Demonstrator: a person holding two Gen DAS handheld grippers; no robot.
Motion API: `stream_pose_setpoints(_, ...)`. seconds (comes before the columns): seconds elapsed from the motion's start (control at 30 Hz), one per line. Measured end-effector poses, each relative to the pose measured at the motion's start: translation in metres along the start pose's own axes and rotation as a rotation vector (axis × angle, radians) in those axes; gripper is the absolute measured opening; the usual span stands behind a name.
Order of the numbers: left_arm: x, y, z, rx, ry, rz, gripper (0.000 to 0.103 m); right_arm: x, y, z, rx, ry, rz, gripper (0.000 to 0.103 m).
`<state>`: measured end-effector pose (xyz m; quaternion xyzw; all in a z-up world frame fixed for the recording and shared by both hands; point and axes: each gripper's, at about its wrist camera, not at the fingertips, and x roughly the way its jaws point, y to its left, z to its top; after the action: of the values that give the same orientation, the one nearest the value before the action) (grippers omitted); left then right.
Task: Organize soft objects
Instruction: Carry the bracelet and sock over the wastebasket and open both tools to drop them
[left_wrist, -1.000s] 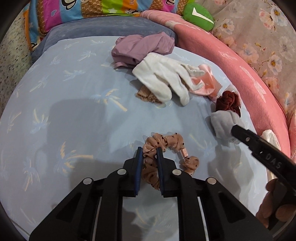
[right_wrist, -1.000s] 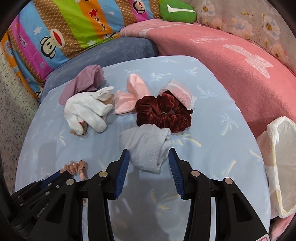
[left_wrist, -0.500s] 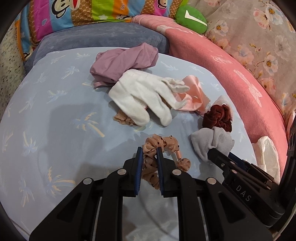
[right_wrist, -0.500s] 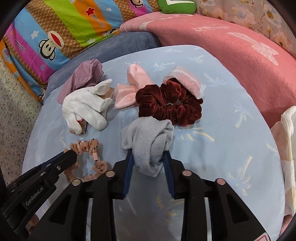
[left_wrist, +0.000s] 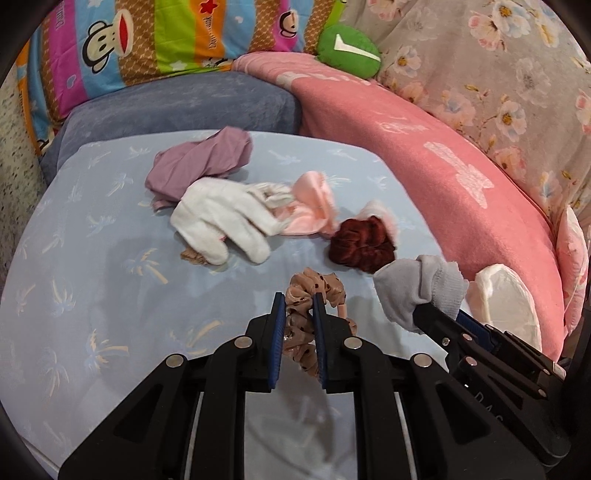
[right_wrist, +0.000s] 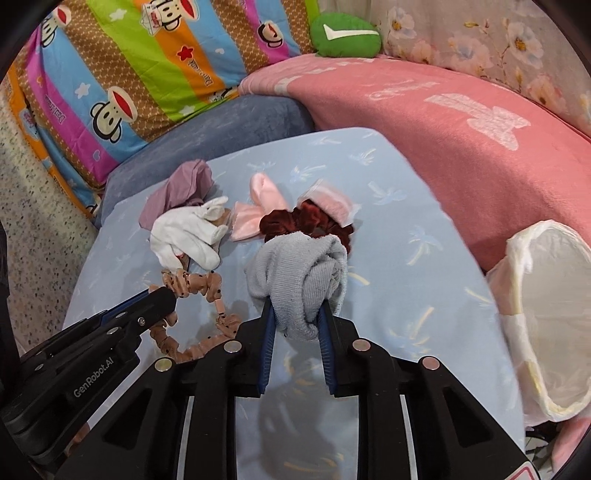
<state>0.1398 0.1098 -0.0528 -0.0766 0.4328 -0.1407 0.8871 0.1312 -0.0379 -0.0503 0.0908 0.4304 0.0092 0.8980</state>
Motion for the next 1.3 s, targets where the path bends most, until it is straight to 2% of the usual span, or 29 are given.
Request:
stream_pose_setpoints(0.27,-0.021,-0.047,0.001,0.068,-0.045,-0.036,0.015,-0.051,-0.033,0.0,0.043,-0.077,-0.017,0.021)
stream_pose_setpoints(0.6,-0.037,-0.113,-0.001,0.164,-0.083,-0.099,0.015,-0.103,-0.094,-0.007,0.124,-0.153,-0.068,0.021)
stream_pose_setpoints(1.03,-0.035,-0.201,-0.012,0.318,-0.082,-0.182,0.015,-0.14,-0.18,-0.027,0.263,-0.209,-0.139,0.021)
stream_pose_setpoints(1.3,-0.022,-0.248,-0.02,0.393,-0.05,-0.243,0.015,-0.15,-0.228,-0.042,0.342,-0.218,-0.185,0.021)
